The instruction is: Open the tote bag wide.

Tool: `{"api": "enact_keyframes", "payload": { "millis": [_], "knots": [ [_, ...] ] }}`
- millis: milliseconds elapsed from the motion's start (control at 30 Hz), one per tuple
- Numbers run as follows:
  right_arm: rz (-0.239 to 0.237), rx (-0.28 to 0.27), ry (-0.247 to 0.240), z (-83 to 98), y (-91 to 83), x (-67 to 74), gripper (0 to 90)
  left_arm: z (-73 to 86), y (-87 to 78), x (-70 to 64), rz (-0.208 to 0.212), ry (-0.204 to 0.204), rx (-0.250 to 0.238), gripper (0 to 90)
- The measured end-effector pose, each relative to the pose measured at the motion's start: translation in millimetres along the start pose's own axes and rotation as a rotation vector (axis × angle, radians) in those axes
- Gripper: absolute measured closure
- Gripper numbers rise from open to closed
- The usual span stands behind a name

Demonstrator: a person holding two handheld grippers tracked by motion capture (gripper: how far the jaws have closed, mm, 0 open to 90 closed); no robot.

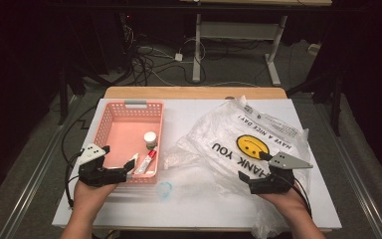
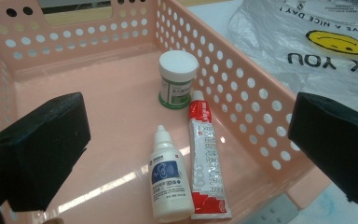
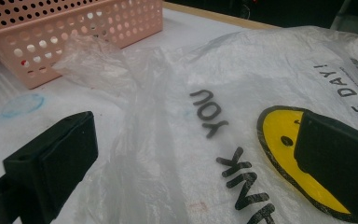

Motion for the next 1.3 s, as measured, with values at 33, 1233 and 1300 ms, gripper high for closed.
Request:
{"api": "enact_keyframes", "payload": {
  "millis": [33, 1233, 1300],
  "knots": [
    [0.000, -0.001, 0.002, 0.0, -0.1, -0.3, 0.0, -0.7, -0.1, -0.9, 0.008, 0.000, 0.001, 0.0],
    [0.009, -0.017, 0.027, 2.5, -7.9, -5.2, 0.0, -60.7, 58.3, 0.7, 0.070, 0.008, 0.131, 0.0],
    [0.010, -0.017, 0.027, 2.6, -7.9, -5.4, 0.0, -61.3, 62.6, 1.8, 0.071, 0.008, 0.156, 0.0]
  ]
}}
Point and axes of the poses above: each handheld gripper's, and its own axes: y roughly forward along the jaws, z roughly out of its underside, x roughly to its left, the point moved 3 cm from there along y, roughly forward along the jaws, and after that the axes turned 3 degrees about z, right-handed, at the moved point
